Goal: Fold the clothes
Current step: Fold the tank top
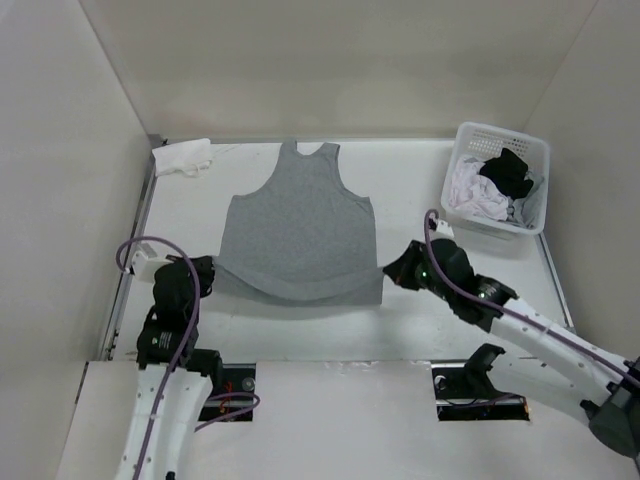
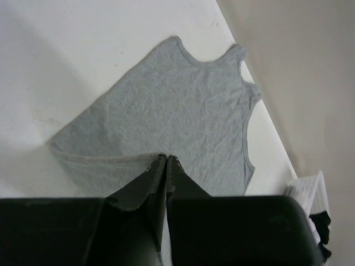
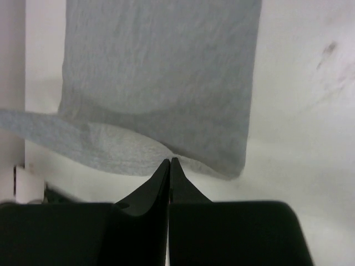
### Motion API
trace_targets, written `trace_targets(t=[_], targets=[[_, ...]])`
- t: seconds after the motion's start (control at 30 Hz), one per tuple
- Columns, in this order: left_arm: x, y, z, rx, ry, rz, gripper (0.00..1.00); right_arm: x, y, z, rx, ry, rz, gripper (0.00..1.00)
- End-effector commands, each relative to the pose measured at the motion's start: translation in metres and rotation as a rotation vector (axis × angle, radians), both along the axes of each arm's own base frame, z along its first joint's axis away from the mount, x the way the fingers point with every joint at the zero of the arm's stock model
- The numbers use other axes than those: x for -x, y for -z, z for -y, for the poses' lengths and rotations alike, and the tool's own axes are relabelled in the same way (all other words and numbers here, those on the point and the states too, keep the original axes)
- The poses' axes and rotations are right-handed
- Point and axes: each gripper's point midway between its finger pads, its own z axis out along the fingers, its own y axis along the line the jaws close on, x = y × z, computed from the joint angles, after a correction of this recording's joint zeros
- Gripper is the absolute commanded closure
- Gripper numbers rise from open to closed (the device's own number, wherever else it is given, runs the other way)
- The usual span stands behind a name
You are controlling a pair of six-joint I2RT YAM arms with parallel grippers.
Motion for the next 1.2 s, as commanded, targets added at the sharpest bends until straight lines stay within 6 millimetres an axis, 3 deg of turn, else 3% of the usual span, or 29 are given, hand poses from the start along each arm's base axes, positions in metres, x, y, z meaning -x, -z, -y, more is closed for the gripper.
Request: trace_targets(t=[0.0,0.13,0.33,0.43,0.63,0.8,0.97,1.03,1.1,1.17], targets=[[-0.047,-0.052,-0.005,0.035,-0.041,0.190,0.99,-0.055,-0.063,0.000,-0.055,0.026,0.193,1.00],[-0.089,-0.079,-0.011,0.023,-0.068,0.243,0.99,-0.100,-0.094,0.014,-0.082,0.083,0.239,1.00],[-0.143,-0.091,-0.019,0.043,-0.101,0.273,0.99,-0.154,-0.121,0.021,-0.130,0.133,0.280,1.00],[-0.179,-0.105,-0.019,0.041,-0.106,0.292,0.99,-0.189,-0.128,0.021,-0.131,0.144,0.278,1.00],[-0.262,-0.108,-0.020,0.002,-0.095,0.277,0.99,-0.283,-0.127,0.020,-0.129,0.166,0.255,1.00],[-0.336,-0.084,-0.016,-0.016,-0.060,0.233,0.99,-0.359,-0.105,0.015,-0.137,0.168,0.219,1.00],[-0.401,-0.039,-0.017,-0.017,-0.053,0.189,0.97,-0.419,-0.088,0.020,-0.176,0.198,0.219,0.98],[-0.421,-0.027,-0.016,-0.014,-0.043,0.189,0.94,-0.439,-0.077,0.023,-0.193,0.225,0.213,0.91],[-0.433,-0.020,-0.015,-0.020,-0.035,0.192,0.81,-0.449,-0.067,0.018,-0.215,0.231,0.212,0.68],[-0.430,-0.021,-0.014,-0.024,-0.015,0.191,0.66,-0.446,-0.065,0.018,-0.209,0.225,0.210,0.50]])
